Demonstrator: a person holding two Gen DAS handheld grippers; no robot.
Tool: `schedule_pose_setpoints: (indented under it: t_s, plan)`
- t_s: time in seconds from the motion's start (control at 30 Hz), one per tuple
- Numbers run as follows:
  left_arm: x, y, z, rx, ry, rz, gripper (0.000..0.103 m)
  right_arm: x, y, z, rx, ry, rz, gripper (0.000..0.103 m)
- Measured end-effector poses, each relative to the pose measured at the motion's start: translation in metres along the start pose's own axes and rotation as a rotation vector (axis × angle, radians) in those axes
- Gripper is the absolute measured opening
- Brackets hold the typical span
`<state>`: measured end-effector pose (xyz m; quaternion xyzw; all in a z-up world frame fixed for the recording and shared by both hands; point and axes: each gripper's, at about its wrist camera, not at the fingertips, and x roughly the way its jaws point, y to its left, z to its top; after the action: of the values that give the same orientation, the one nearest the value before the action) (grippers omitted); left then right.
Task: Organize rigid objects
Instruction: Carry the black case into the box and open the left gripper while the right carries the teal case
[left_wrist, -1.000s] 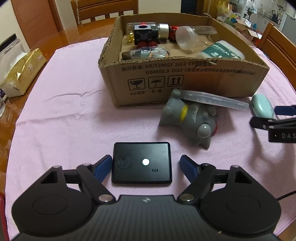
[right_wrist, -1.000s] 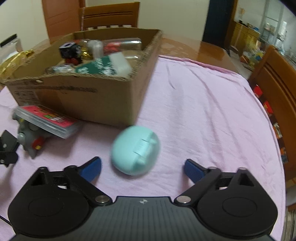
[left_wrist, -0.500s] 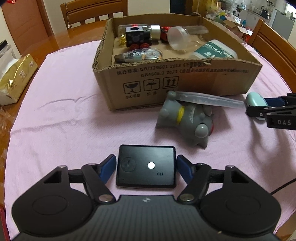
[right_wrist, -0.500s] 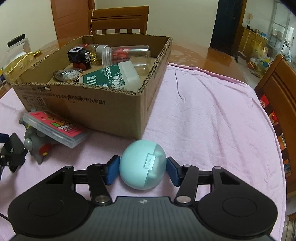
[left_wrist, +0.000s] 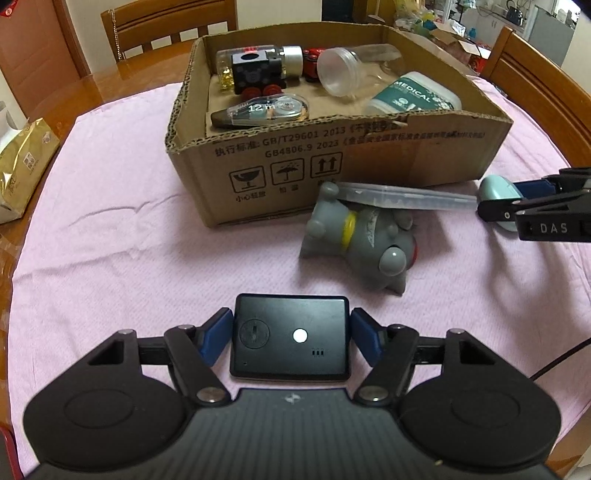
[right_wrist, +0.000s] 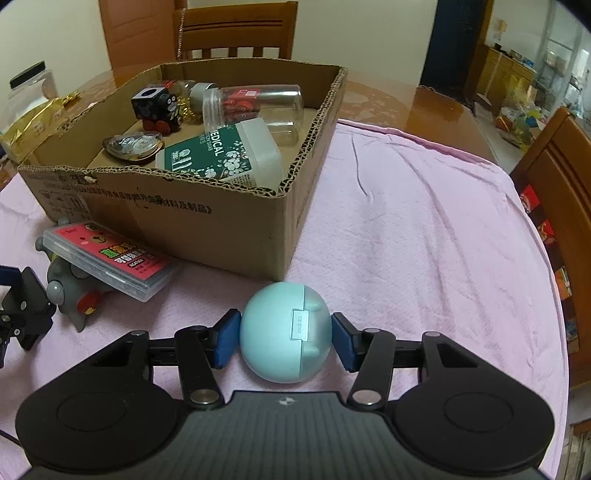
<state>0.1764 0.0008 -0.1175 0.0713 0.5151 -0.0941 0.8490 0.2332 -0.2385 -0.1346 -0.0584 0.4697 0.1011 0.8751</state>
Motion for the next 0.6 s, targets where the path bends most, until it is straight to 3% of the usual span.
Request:
schedule_pose_setpoints:
  t_s: [0.6]
  plan:
    - [-0.018,-0.001,0.008,0.101,0.025,-0.042,0.069,-0.018,-0.003,0.0,-0.071,0.032,0.055,0.058]
